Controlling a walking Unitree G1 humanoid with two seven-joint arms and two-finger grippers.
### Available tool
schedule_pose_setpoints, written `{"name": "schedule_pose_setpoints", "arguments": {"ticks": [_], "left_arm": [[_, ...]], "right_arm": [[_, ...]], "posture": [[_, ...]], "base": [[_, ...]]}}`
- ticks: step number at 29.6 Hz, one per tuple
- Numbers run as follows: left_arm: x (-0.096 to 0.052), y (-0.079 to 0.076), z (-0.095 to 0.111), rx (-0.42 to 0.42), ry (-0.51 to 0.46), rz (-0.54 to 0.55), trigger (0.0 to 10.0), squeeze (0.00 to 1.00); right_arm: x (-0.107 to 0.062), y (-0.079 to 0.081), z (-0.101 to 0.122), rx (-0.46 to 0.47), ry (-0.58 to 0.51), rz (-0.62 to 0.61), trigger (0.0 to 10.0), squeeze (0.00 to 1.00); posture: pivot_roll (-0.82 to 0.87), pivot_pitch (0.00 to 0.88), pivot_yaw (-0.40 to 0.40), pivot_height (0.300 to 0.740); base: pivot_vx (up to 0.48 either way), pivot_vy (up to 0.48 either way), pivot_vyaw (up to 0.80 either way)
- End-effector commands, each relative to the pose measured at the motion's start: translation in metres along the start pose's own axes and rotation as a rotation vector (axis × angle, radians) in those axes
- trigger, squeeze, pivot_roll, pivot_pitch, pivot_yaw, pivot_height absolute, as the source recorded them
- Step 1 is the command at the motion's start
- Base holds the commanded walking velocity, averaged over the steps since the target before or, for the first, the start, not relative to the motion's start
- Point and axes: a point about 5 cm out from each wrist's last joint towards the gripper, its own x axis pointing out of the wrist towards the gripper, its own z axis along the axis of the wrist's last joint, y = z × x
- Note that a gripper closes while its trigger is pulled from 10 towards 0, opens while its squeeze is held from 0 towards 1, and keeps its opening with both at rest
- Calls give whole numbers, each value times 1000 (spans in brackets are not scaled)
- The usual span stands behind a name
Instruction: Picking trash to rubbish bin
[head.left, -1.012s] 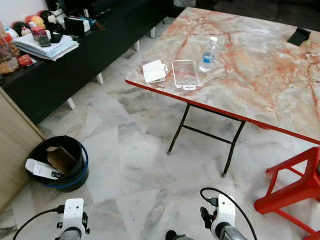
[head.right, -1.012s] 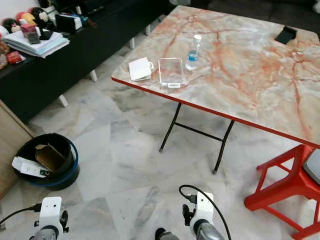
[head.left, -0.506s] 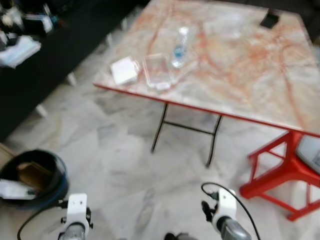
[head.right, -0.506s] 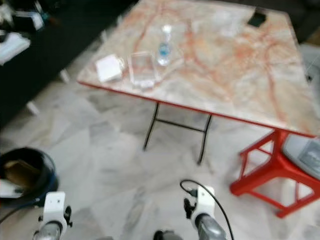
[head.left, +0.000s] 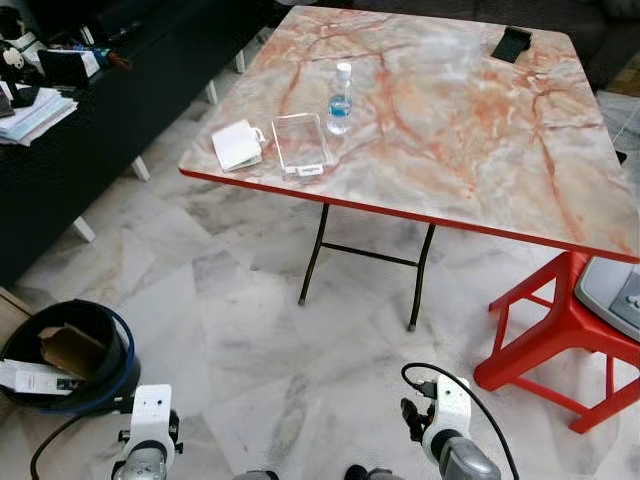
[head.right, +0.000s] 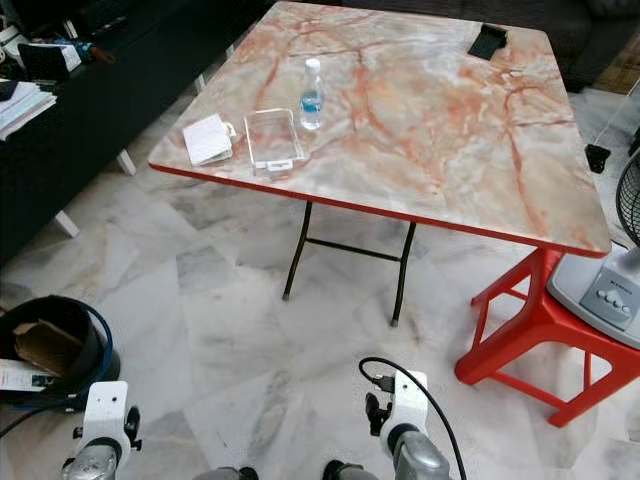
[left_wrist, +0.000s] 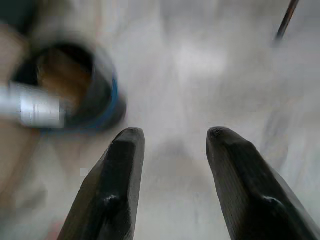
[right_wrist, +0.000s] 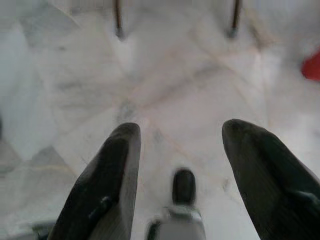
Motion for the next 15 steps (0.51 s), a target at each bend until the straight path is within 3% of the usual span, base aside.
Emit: {"name": "schedule_pose_setpoints", "arguments": {"ticks": [1, 2, 3, 6, 7, 10, 12, 13, 14, 15], "left_arm": [[7, -11, 31, 12, -146, -32, 10000, 0], [9, -16, 50, 25, -244, -39, 10000, 0], [9, -16, 50, 25, -244, -39, 10000, 0], [8, -25, 85, 24, -405, -43, 10000, 0], [8, -25, 85, 24, -405, -43, 10000, 0], [5, -33, 123, -2, -559, -45, 10000, 0], [1, -37, 144, -1, -638, -50, 10000, 0], [1, -37, 144, -1, -638, -50, 10000, 0], [-3, -39, 167, -5, -720, -52, 10000, 0], [-5, -40, 175, -7, -746, -51, 10000, 0]], "right_arm": [[6, 7, 26, -16, -110, 26, 10000, 0], [9, 13, 46, -31, -192, 50, 10000, 0], [9, 13, 46, -31, -192, 50, 10000, 0], [11, 29, 90, -77, -364, 115, 10000, 0], [11, 29, 90, -77, -364, 115, 10000, 0], [8, 47, 142, -84, -560, 165, 10000, 0], [3, 55, 166, -85, -655, 181, 10000, 0], [3, 55, 166, -85, -655, 181, 10000, 0], [-3, 66, 190, -77, -745, 205, 10000, 0], [-6, 70, 197, -72, -772, 215, 10000, 0]], "posture": [[135, 173, -14, 740], [130, 170, -13, 740], [130, 170, -13, 740], [123, 159, -12, 740], [123, 159, -12, 740], [125, 149, -13, 740], [127, 145, -14, 740], [127, 145, -14, 740], [129, 144, -15, 740], [129, 144, -15, 740]], "base": [[0, 0, 0], [0, 0, 0], [0, 0, 0], [0, 0, 0], [0, 0, 0], [0, 0, 0], [0, 0, 0], [0, 0, 0], [0, 0, 0], [0, 0, 0]]}}
